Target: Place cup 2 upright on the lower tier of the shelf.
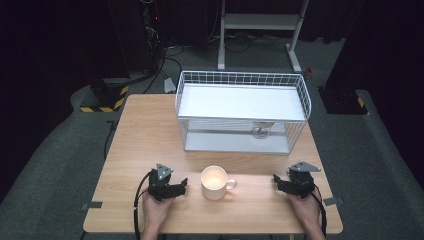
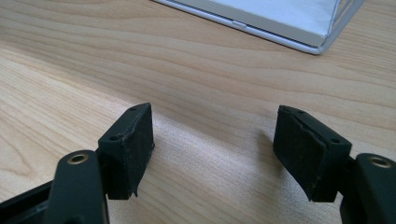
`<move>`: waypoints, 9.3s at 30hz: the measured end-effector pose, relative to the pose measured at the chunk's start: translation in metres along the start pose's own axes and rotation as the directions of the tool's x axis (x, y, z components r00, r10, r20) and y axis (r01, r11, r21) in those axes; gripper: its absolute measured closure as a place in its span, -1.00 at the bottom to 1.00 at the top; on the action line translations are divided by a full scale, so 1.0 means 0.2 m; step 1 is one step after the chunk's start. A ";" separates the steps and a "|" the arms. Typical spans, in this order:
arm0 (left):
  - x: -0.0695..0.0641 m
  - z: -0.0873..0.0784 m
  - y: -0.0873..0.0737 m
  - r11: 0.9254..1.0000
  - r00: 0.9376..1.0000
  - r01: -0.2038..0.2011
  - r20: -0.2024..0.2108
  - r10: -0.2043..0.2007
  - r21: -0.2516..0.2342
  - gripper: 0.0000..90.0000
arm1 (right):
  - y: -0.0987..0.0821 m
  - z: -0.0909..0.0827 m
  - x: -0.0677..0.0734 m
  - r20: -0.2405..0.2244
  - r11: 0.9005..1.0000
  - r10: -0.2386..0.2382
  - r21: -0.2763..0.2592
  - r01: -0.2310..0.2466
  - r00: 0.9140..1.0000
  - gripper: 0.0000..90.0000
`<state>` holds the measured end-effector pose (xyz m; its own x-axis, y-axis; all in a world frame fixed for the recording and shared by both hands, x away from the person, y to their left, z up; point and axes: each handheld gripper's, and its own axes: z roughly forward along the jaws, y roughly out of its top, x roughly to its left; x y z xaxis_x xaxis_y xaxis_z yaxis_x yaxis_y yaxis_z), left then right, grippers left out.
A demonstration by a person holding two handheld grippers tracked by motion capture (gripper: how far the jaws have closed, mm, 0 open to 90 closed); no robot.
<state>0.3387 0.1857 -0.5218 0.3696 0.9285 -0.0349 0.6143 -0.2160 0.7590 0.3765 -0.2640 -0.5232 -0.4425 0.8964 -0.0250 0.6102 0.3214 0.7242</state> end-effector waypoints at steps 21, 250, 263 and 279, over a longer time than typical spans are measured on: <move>-0.12 -0.10 -0.06 0.999 0.989 -0.046 0.139 0.047 -0.012 -0.85 | 0.00 0.00 0.00 -0.004 1.000 -0.001 0.000 0.001 1.000 -0.35; -0.32 0.56 0.68 0.992 0.991 -0.060 0.111 0.073 -0.115 -0.80 | 0.00 0.00 0.00 -0.008 1.000 -0.006 -0.001 0.006 1.000 -0.37; -0.30 0.63 0.72 0.986 0.988 -0.098 0.104 0.113 -0.137 -0.81 | 0.00 0.00 0.00 -0.010 1.000 -0.002 0.002 0.002 1.000 -0.37; -0.29 0.63 0.71 0.989 0.991 -0.094 0.088 0.104 -0.116 -0.99 | 0.00 0.00 0.00 -0.011 1.000 -0.002 0.001 0.002 1.000 -0.37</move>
<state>0.4911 0.0629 -0.4936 0.4915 0.8708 -0.0124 0.4919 -0.2659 0.8290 0.3765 -0.2631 -0.5233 -0.4509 0.8924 -0.0191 0.6099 0.3236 0.7234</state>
